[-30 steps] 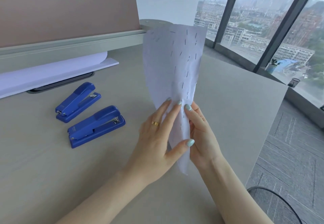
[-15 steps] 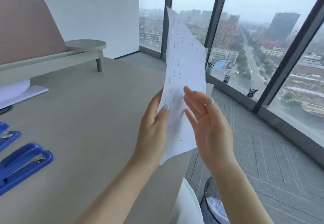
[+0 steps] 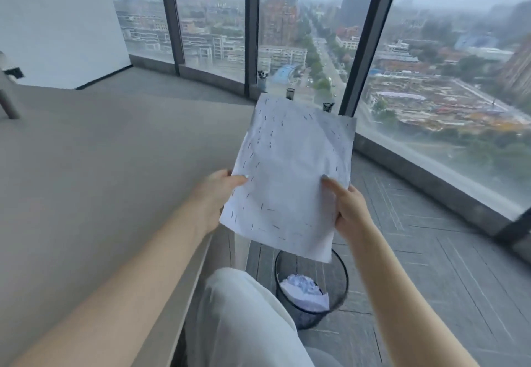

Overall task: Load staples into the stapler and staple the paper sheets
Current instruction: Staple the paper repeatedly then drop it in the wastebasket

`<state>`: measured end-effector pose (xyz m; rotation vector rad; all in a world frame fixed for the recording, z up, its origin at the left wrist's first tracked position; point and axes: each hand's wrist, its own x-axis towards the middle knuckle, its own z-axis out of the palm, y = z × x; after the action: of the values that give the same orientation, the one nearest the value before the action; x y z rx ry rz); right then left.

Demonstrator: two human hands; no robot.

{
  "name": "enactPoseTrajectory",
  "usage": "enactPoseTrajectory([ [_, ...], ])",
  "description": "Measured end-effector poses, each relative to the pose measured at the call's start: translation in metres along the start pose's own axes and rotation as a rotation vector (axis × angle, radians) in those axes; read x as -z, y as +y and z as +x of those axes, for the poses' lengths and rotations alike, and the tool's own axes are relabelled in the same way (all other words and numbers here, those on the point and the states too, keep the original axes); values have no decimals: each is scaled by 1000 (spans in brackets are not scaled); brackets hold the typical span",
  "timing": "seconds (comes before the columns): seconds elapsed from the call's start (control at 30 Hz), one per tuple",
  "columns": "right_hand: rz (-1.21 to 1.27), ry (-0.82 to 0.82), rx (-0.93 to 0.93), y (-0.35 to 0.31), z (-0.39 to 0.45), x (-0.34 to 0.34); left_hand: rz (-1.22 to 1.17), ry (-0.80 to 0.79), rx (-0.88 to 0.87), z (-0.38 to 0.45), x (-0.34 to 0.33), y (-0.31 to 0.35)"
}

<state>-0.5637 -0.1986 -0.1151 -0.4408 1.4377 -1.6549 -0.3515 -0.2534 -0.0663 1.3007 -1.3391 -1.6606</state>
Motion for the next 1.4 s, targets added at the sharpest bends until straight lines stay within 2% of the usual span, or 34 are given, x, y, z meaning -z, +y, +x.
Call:
enactPoseTrajectory([
  [0.13,43,140,-177,36,47,52,165,-108,133,49,-40,-30],
  [0.27,-13,232,-386,90,96,104,240,-99,233,94,-80,-68],
  [0.37,-50,276,-602,112,97,121,294,-81,282,123,-98,-97],
  [0.47,-105,289,-720,139,105,141,360,-64,371,152,-110,-131],
  [0.73,-254,422,-855,214,130,165,506,-57,616,205,-121,-222],
  [0.9,-323,489,-910,237,151,171,538,-101,692,231,-127,-251],
  [1.03,-354,465,-992,254,161,171,566,-152,750,245,-128,-261],
  [1.1,-378,443,-1013,258,163,169,590,-203,756,246,-129,-262],
  [1.2,-348,432,-1005,257,162,162,724,-270,675,243,-129,-264],
  [1.3,-354,447,-968,250,156,157,721,-199,550,239,-129,-254],
  [1.4,-415,493,-897,236,153,158,527,-28,441,231,-134,-233],
])
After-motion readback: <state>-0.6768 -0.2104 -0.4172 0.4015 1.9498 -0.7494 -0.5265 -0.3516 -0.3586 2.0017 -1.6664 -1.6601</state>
